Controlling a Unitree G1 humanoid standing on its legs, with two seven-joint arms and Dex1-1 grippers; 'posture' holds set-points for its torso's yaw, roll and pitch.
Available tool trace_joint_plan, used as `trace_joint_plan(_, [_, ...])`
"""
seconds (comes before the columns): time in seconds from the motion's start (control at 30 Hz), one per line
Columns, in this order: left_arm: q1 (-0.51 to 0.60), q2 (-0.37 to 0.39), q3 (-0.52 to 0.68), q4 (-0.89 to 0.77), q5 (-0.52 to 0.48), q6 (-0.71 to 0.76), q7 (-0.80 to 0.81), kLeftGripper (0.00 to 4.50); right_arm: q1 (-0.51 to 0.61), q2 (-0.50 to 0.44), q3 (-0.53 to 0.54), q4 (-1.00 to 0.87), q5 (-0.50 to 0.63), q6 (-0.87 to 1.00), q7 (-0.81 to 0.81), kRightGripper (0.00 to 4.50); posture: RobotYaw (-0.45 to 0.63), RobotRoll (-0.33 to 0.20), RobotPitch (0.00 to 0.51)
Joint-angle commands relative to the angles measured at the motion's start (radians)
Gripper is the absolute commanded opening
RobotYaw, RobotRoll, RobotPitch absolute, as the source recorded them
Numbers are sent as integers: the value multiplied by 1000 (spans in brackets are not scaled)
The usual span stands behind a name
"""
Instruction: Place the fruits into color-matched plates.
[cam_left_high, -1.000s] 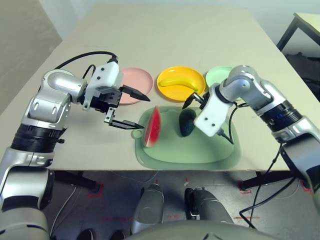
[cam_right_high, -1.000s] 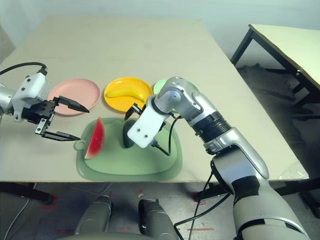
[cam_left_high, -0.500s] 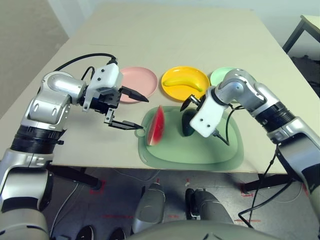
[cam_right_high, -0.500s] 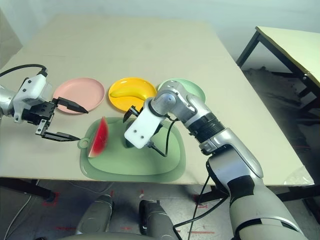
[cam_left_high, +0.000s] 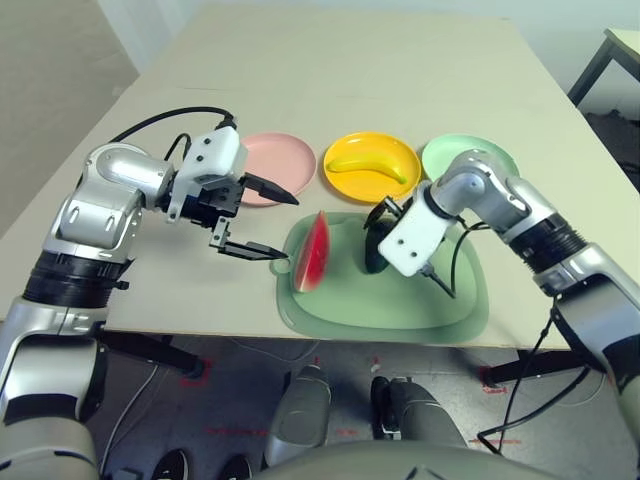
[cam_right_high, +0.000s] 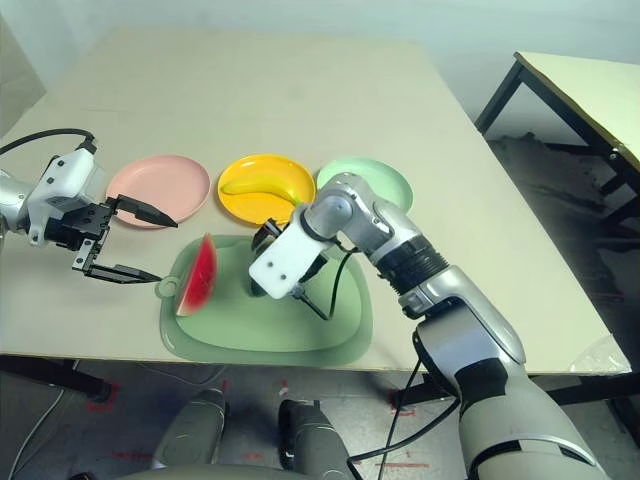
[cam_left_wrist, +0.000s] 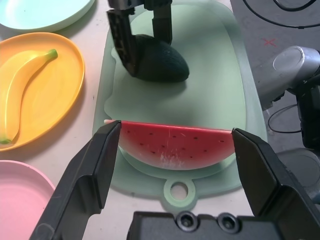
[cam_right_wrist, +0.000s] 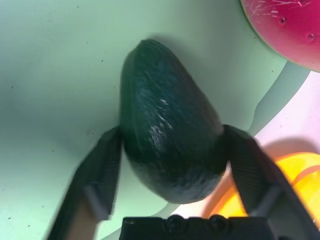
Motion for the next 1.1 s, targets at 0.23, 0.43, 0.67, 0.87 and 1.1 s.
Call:
trace_joint_plan(0.23, [-8,-11,-2,4,14,-3,1,4500,-8,-37,-17,-17,13,32,16,3162,244,0,132])
trace_joint_plan(0.43, [-11,-26,12,8,15,44,62,4500,-117,-144,-77,96,12,31,8,3162,241,0,131])
trace_joint_plan(0.67, [-30,-38,-1,35,40,50,103,4500,-295,-225,-68,508,-145,-43,-210,3162,224,0,126])
trace_joint_plan(0.87, [-38,-49,-7,46,52,37,102,4500,-313,-220,-36,765,-268,-54,-430,3162,218,0,121])
trace_joint_plan(1.1, [-43,-41,-2,44,66,31,94,4500,-299,-191,-31,866,-313,-45,-580,3162,225,0,123])
